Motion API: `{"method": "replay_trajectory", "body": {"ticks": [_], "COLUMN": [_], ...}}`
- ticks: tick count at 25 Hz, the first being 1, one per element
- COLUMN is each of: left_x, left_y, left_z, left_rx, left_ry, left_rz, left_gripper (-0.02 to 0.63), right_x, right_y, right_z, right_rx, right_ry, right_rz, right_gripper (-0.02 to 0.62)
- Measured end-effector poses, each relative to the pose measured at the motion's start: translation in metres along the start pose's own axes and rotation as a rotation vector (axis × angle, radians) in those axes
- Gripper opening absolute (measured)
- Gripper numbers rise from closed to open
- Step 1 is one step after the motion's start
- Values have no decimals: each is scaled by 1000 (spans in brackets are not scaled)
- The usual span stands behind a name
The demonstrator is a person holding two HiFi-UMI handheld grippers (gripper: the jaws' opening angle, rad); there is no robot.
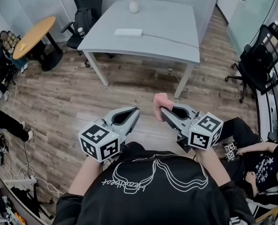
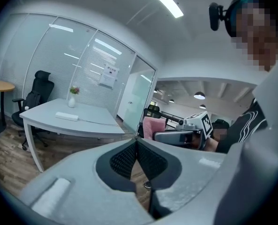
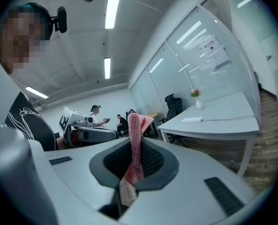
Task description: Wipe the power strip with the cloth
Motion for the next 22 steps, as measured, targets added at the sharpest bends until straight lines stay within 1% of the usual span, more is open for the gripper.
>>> {"method": "replay_trajectory", "body": {"ticks": [4, 7, 9, 11, 13, 16, 18, 22], "left_x": [2, -4, -8, -13, -18, -27, -31, -38], "left_y": [14, 39, 61, 88, 116, 156, 186, 253], "left_z": [15, 34, 46, 57, 66, 80, 90, 99], "left_rx": [1, 14, 23, 11, 14, 46, 45, 39], "left_ry": [6, -22, -32, -32, -38, -54, -54, -69], "left_rz": [45, 24, 16, 1, -32, -49, -44, -75], "left_gripper": [12, 12, 12, 12, 12, 11, 11, 11], "right_x": [-1, -11, -20, -29, -39, -55, -70, -93], "right_y": [-16, -40, -59, -74, -86, -107, -122, -148], "right_z": [11, 27, 42, 58, 76, 106, 129, 179], "right_rx": [0, 40, 59, 45, 34, 64, 91, 125], "right_ry": [0, 6, -5, -22, -35, -41, -62, -95], "right_rz": [26, 44, 102, 190, 245, 244, 235, 246], "right_gripper": [32, 32, 29, 29, 29, 29, 29, 28]}}
Point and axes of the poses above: the fingertips, and each gripper's own axes: z forward along the fingers, y to its left, x out of its underside, the point moved 4 cm from there along -z, backward along the fingers, and after that the axes turned 11 degrees about z, right-handed, at the moved point
